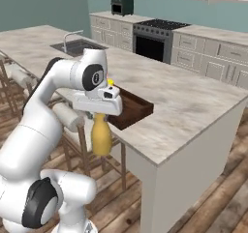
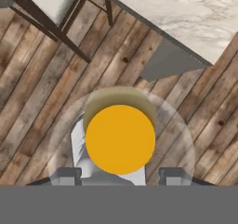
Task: There is a tray on the dining counter. Grab the cup, mug, and pitcher and place them on the tray. The pitcher may be placed next to the tray if it cannot fit the tray.
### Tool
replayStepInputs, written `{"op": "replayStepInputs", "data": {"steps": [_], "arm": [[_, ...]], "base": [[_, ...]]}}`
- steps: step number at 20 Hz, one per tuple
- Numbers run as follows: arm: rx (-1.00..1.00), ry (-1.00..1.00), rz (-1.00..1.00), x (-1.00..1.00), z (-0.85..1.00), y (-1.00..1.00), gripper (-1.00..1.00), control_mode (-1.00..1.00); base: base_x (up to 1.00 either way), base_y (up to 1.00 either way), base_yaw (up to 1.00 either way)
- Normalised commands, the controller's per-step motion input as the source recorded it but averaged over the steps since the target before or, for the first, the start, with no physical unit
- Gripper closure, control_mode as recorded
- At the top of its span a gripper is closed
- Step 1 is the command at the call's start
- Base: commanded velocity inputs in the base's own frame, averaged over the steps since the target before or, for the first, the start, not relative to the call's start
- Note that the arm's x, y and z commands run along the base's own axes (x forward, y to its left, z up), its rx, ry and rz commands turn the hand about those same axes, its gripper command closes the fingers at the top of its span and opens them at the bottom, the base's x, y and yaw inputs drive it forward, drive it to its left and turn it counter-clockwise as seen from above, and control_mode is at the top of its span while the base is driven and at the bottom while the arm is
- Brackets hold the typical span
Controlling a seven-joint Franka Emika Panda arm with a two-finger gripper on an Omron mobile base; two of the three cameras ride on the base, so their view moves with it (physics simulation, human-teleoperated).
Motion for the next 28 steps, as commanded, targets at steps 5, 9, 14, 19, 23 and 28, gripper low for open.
{"op": "replayStepInputs", "data": {"steps": [5, 9, 14, 19, 23, 28], "arm": [[0.0, 0.0, 0.0, 0.0, 0.0, 0.0, 1.0, 1.0], [0.0, 0.0, 0.0, 0.0, 0.0, 0.0, 1.0, 1.0], [0.0, 0.0, 0.0, 0.0, 0.0, 0.0, 1.0, 1.0], [0.0, 0.0, 0.0, 0.0, 0.0, 0.0, 1.0, 1.0], [0.0, 0.0, 0.0, 0.0, 0.0, 0.0, 1.0, 1.0], [0.0, 0.0, 0.0, 0.0, 0.0, 0.0, 1.0, 1.0]], "base": [[0.58, 0.29, -0.18], [0.58, 0.01, -0.14], [0.62, 0.0, -0.11], [0.51, 0.0, -0.09], [0.5, 0.05, -0.08], [0.5, 0.31, -0.05]]}}
